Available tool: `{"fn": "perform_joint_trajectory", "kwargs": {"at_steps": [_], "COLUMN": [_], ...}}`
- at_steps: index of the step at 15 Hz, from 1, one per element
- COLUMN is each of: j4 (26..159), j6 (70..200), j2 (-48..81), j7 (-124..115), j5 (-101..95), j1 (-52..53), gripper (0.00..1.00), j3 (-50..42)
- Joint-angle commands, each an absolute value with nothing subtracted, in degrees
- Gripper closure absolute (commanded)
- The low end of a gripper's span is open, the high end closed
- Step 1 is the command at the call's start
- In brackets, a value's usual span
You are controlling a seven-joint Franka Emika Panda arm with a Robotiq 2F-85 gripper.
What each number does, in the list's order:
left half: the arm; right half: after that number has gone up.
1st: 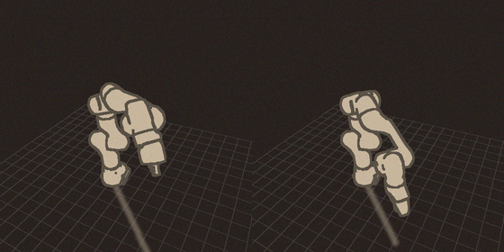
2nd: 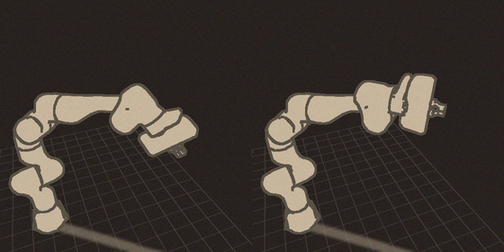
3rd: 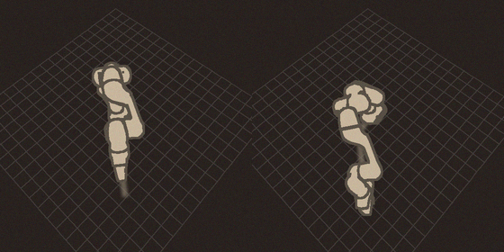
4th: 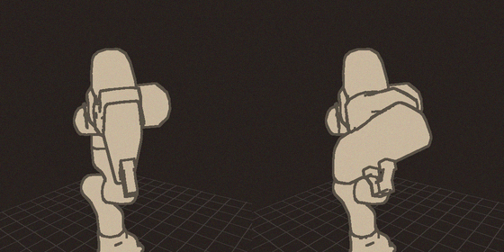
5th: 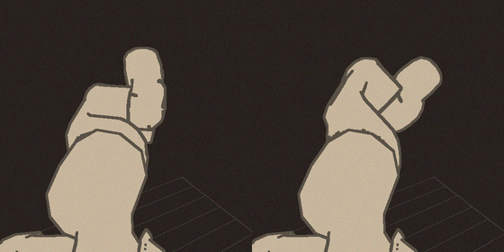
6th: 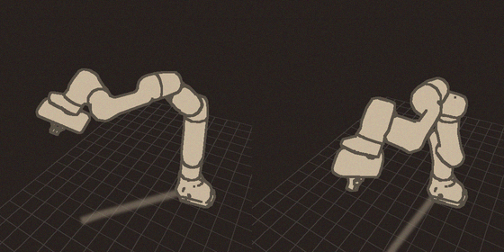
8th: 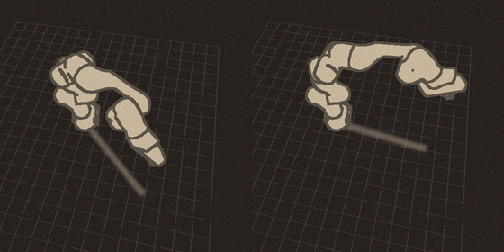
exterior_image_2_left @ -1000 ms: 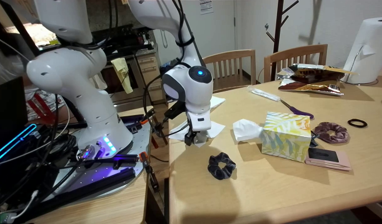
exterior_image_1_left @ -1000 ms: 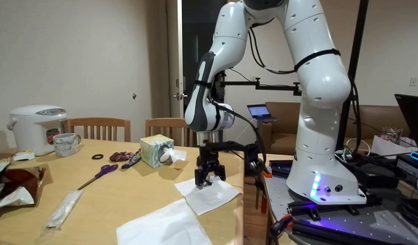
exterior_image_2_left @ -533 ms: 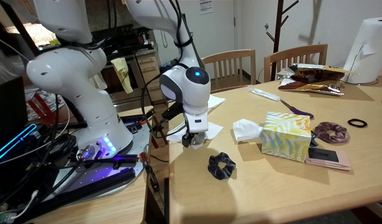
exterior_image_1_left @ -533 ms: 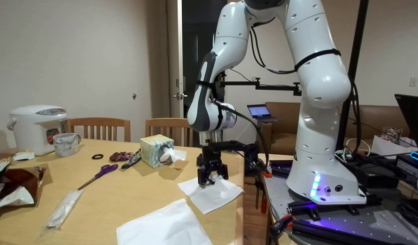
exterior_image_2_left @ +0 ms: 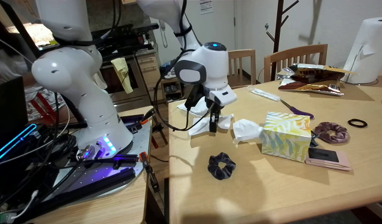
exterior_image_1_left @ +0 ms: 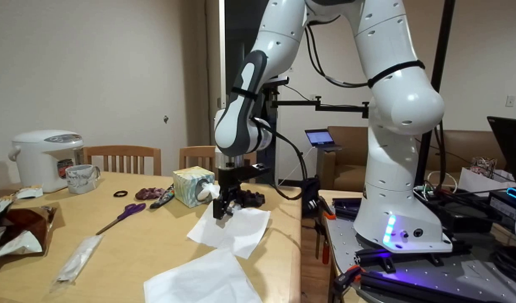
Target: Use a paper towel to wipe the table
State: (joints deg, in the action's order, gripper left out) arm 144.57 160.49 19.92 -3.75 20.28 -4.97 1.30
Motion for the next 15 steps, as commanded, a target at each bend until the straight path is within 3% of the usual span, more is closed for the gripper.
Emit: {"fn": "perform_joint_trajectory", "kwargs": {"at_steps": [1,11,15], "j4": [141.12,135.75,132.42], "j6": [158.52,164.85,164.46], "j2": [19.87,24.54,28.11], "j7": [-5.48,-5.40,-2.71], "j5": [13.30,4.94,7.66], "j1": [-2.20,-0.38,-3.24], "gripper": [1.00,1.00,1.00], "j3": [-1.12,-3.89,-0.54]}}
